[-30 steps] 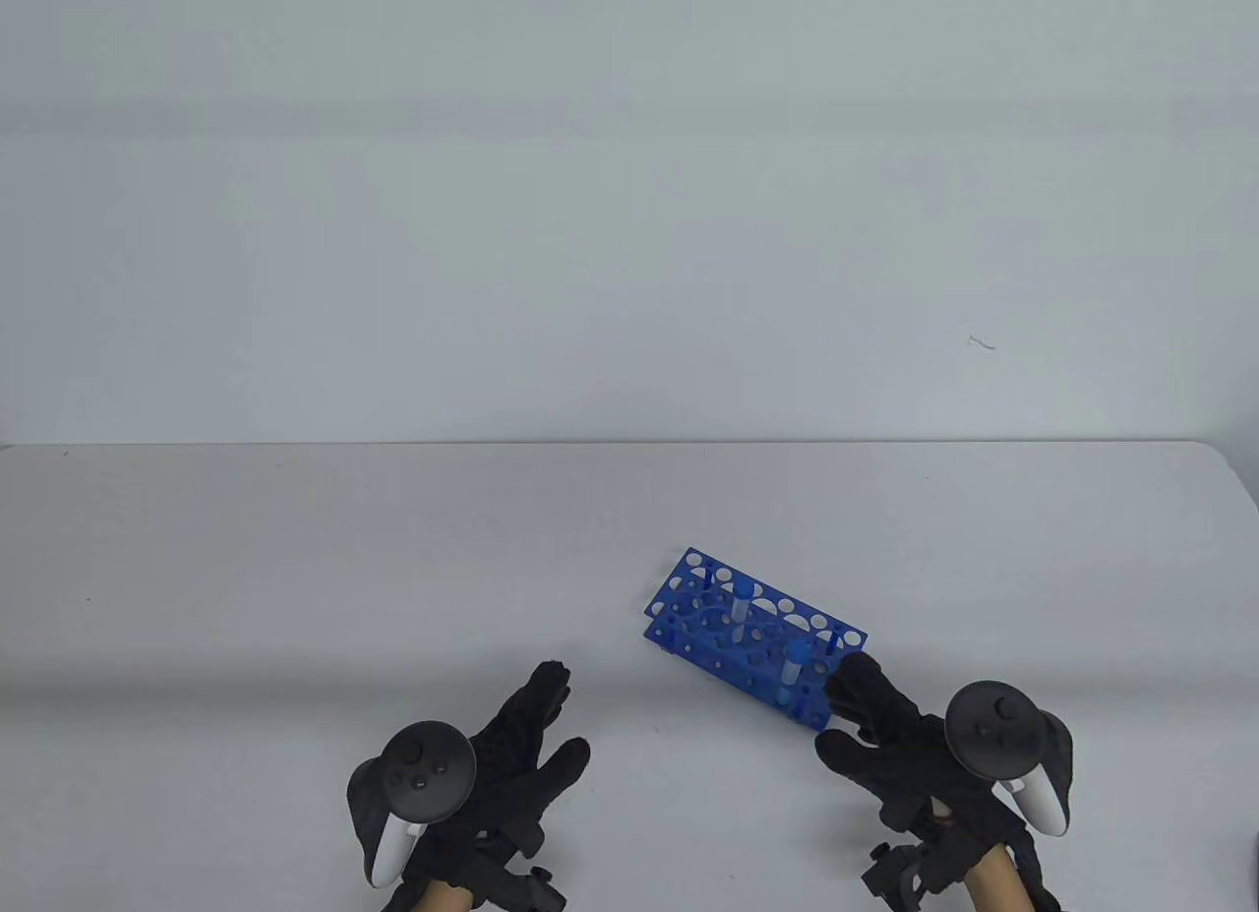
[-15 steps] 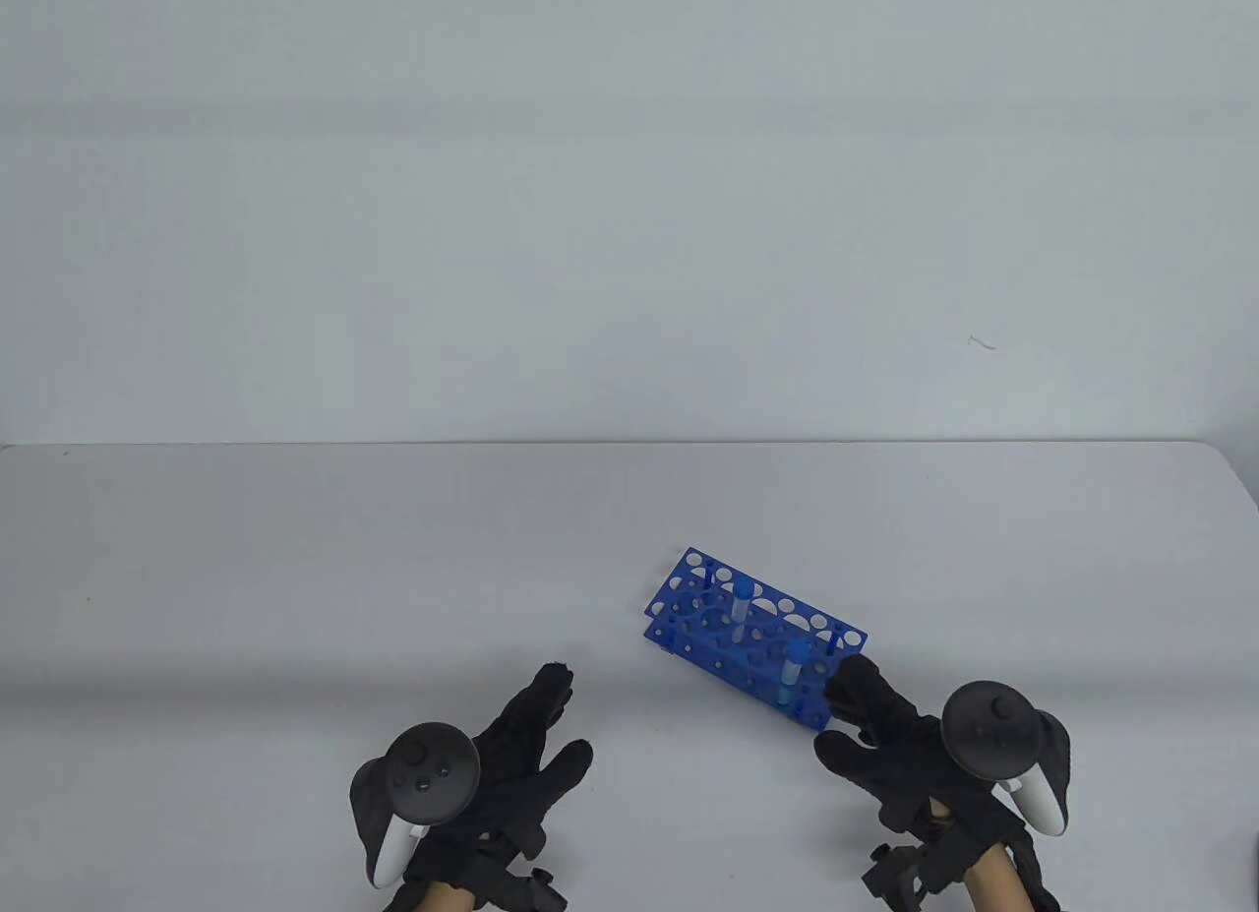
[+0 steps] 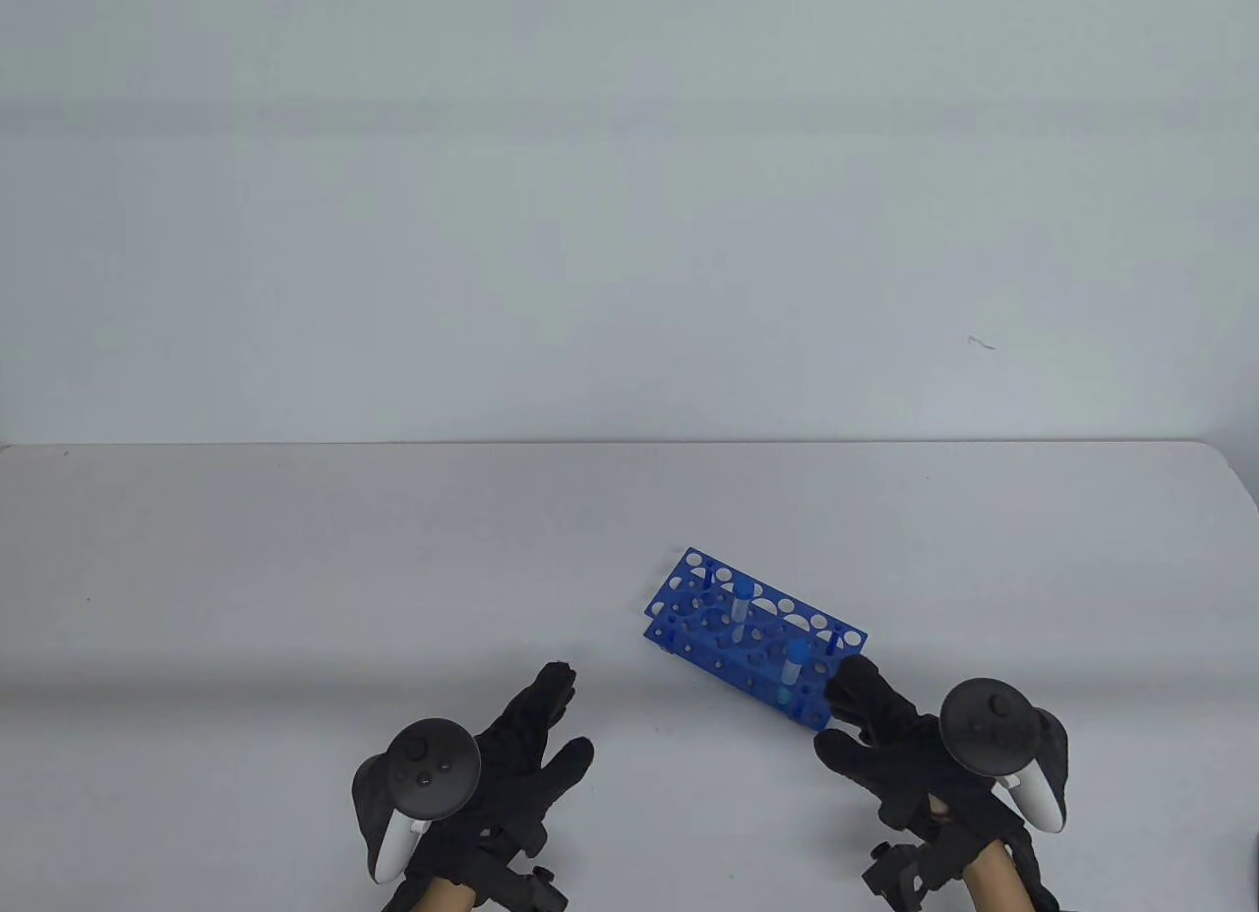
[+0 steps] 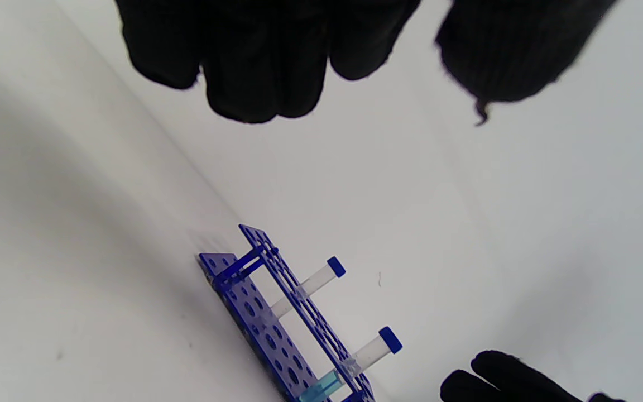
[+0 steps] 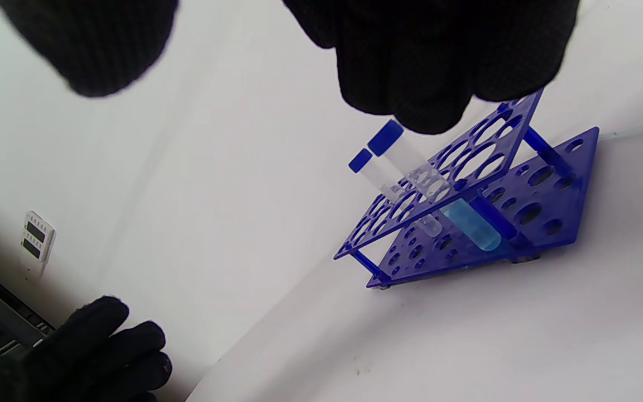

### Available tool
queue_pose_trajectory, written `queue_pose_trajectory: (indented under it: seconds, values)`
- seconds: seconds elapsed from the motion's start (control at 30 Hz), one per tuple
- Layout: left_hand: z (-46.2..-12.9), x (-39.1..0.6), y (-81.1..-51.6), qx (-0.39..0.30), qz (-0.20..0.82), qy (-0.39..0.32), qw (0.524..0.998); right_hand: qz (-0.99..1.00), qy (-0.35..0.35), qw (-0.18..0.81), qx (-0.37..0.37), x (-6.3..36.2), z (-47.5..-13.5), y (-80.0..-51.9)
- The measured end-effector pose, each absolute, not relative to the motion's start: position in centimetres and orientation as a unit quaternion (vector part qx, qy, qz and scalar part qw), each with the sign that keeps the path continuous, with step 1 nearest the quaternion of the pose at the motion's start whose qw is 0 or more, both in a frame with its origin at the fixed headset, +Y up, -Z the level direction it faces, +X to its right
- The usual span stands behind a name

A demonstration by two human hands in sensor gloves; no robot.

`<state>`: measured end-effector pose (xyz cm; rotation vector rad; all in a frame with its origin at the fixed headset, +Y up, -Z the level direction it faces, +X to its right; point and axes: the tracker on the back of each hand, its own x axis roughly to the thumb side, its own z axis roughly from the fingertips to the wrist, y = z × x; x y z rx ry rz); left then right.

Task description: Press a plastic transfer pipette bulb to move liquid between test tubes

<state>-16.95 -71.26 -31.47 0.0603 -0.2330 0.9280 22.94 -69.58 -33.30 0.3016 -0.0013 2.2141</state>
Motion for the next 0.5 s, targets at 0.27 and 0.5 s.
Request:
queue_pose_trajectory:
  seconds: [0.27, 0.5]
  values:
    - [-31.49, -16.92, -71.25, 0.03, 0.445, -0.113, 0.888, 0.896, 0.005, 0.427, 0.117, 22.89, -33.34, -69.65]
    - [-31.47, -16.93, -71.22, 0.032, 0.444, -0.115, 0.888, 0.934, -0.015, 0.334, 0.124, 22.65, -33.4, -69.09]
